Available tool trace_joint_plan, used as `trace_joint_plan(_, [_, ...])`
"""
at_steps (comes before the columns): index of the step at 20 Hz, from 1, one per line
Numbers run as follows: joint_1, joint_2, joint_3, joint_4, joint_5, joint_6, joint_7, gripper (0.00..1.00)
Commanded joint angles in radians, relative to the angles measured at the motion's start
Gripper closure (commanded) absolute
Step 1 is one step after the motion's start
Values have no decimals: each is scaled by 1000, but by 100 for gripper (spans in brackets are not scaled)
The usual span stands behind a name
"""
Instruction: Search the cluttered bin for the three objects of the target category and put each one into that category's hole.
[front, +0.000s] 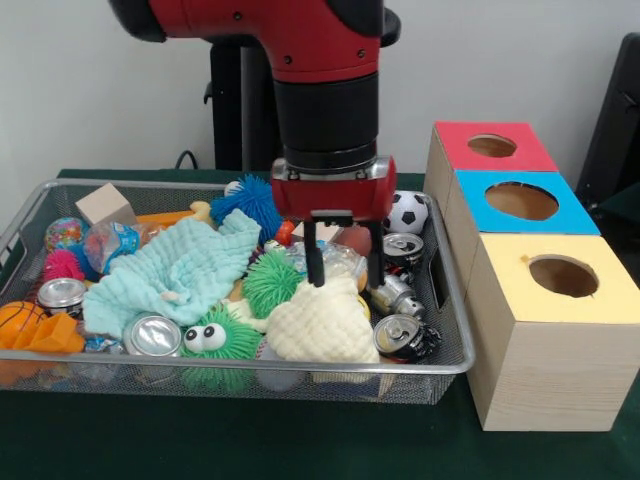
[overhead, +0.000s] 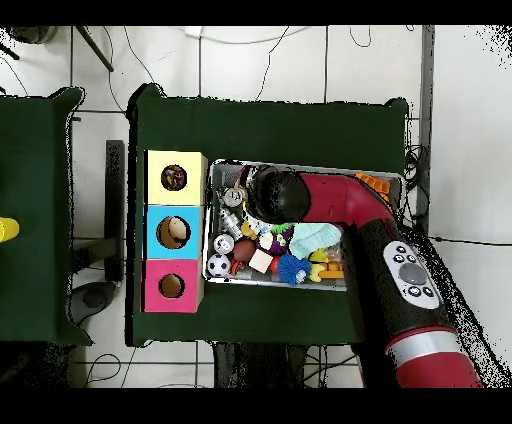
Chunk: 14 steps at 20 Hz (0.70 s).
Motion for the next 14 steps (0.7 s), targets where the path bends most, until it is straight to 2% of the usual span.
trace_joint_plan(1, [-52,91,91,-86,-96,117,-258,0])
trace_joint_plan(4, [-58,108,96,-96,-109,106,-257,0])
trace_joint_plan(9, [-61,165,95,-97,-158,25,-221,0])
trace_joint_plan(14, [-76,184,98,-69,-209,-30,-193,0])
